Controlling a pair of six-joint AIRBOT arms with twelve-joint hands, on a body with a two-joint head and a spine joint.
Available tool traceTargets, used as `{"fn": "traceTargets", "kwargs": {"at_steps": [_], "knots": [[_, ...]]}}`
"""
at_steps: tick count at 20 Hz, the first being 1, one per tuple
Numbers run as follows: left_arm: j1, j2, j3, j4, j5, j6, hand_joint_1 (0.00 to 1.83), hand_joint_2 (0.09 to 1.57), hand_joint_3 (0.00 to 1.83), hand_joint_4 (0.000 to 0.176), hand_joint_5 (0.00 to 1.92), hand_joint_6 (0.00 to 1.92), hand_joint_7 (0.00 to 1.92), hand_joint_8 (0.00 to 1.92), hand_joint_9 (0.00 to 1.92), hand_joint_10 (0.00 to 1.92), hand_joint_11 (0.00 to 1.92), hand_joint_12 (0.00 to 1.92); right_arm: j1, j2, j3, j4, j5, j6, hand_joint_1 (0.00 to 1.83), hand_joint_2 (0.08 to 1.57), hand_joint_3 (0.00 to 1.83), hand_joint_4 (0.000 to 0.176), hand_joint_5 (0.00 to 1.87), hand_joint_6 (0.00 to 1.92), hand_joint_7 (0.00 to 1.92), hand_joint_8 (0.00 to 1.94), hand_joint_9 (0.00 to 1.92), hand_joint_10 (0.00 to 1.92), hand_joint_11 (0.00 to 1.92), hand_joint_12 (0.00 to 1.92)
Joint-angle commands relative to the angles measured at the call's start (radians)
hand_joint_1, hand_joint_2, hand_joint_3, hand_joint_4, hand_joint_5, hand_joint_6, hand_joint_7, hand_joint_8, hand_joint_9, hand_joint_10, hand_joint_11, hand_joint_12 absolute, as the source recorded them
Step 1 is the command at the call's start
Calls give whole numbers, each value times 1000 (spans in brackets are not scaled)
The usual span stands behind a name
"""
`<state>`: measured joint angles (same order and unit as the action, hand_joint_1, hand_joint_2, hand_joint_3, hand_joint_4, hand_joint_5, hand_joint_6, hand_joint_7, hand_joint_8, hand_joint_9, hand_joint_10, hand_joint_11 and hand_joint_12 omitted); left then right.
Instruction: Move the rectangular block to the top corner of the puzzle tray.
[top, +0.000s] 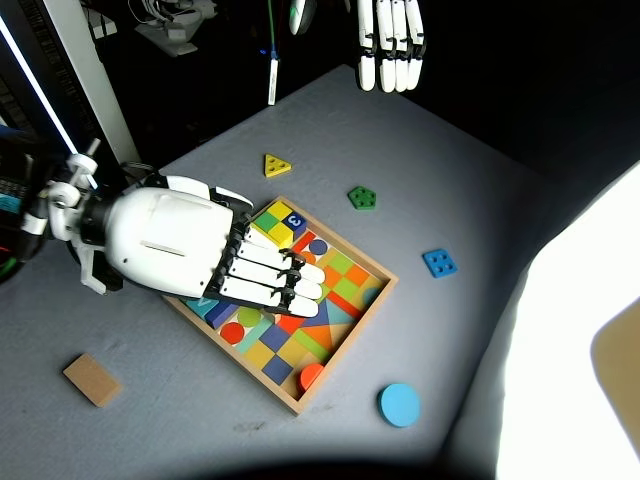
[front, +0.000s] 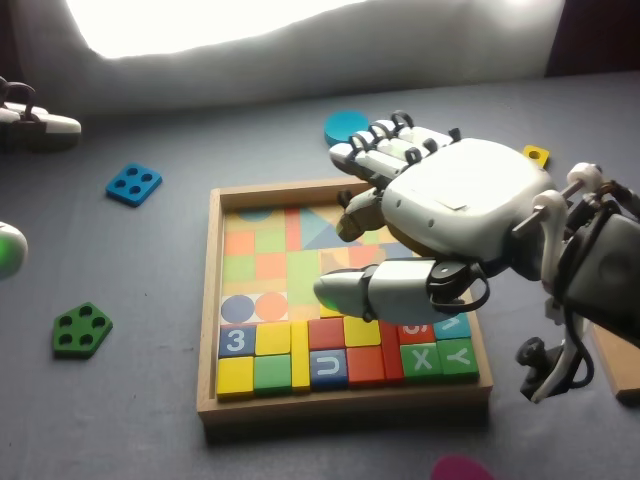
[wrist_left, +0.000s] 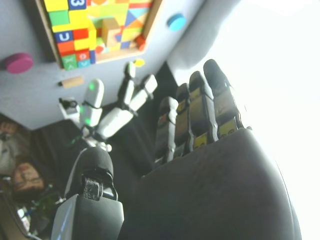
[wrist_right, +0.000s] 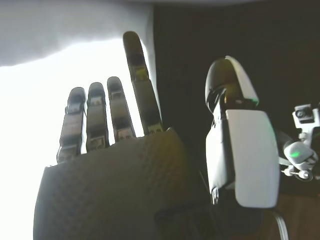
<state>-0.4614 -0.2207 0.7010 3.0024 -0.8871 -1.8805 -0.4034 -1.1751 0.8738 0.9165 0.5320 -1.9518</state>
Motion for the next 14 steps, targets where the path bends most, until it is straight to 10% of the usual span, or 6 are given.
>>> {"fn": "traceTargets", "kwargs": {"at_steps": [1,14], "knots": [[-15,2,-3,10,96,-1,82,1268,1,60,119,0,139,2,140,2,0,450,8,2,1,-32,76,-8,0,1158,5,17,639,168,7,2,0,0,0,0],[-15,2,-2,10,96,-1,86,1265,0,61,143,0,141,5,152,9,0,491,-27,-29,34,33,50,-62,0,1165,2,0,683,123,97,4,0,0,0,0]]}}
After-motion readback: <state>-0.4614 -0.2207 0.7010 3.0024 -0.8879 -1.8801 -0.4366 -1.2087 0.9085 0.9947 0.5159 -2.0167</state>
